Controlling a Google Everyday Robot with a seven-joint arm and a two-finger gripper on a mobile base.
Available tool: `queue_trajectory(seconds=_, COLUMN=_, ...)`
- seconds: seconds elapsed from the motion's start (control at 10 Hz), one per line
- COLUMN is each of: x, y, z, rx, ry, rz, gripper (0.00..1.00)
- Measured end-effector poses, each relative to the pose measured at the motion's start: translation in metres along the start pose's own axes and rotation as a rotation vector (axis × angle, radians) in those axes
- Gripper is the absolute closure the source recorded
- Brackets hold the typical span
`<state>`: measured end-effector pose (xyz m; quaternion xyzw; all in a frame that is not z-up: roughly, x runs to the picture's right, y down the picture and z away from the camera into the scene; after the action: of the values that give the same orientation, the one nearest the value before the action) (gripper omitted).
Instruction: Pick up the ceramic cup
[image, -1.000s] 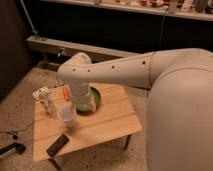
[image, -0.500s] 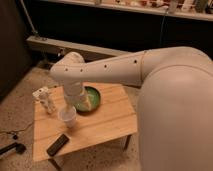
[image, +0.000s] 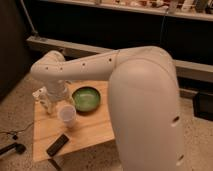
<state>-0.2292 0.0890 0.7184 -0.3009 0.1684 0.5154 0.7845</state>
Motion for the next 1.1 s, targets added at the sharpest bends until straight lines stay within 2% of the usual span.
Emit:
queue_trajectory(seconds=0.3, x=-0.019, y=0.019, z=0.008, rx=-0.01, ry=0.002, rz=-0.052, gripper=0.35)
queue_trajectory(seconds=0.5, x=-0.024, y=0.023, z=0.013, rx=-0.013, ry=0.012, rz=-0.063, gripper=0.35)
queue_trajectory(seconds=1.1, x=-0.022, y=0.022, z=0.045, rx=-0.007, ry=0.082, rz=-0.067, gripper=0.35)
